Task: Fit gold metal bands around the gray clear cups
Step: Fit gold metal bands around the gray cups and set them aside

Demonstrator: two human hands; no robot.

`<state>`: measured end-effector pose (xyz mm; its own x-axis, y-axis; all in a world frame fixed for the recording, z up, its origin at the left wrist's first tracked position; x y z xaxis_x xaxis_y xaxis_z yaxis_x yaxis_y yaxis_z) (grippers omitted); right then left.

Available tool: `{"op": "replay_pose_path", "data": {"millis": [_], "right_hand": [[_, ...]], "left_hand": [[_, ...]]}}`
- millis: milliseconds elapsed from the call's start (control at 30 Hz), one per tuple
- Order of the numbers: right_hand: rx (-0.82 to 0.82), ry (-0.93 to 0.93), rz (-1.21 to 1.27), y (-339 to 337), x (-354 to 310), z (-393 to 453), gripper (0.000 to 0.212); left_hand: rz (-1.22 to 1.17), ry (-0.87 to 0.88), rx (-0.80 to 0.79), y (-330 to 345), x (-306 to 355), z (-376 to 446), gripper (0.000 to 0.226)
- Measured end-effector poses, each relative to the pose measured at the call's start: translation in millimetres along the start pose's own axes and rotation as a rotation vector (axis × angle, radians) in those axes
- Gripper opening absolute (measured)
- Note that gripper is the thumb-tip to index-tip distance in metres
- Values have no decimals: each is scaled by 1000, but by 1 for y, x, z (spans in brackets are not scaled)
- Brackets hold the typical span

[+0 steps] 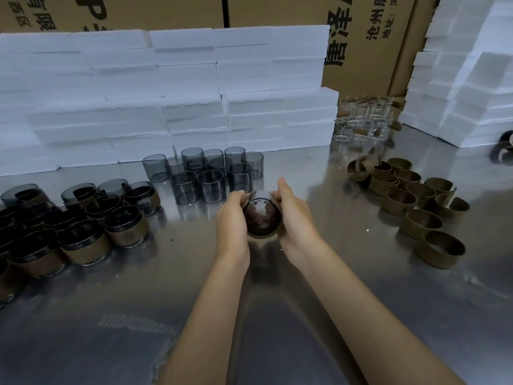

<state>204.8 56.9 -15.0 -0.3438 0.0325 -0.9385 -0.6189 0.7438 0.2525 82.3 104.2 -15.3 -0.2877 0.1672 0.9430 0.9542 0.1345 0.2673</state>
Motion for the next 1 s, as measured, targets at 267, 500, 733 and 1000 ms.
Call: {"op": "replay_pose_path", "data": {"millis": [267, 500, 733, 1000], "right_hand": [[-17, 57, 120, -3, 0, -5, 55], [-83, 45, 119, 10, -1, -14, 44], [-143, 21, 97, 12, -7, -21, 38], [-170, 11, 89, 13, -8, -25, 47]], "left_hand": [[10, 23, -37, 5, 8, -13, 17], [-85, 18, -33, 2, 15, -19, 20], [-133, -15, -38, 5, 14, -22, 32], [-148, -7, -41, 5, 11, -16, 53]]}}
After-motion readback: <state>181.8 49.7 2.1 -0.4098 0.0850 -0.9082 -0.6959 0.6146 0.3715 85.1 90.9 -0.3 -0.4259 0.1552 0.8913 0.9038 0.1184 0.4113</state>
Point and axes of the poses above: each hand's wrist, its own z-axis towards the middle knuckle, its own y-axis out of the palm, x = y × z, the point moved 10 cm from there along z, towards the middle knuckle, and after that the axes turned 14 degrees about x, right-handed, at the moved point
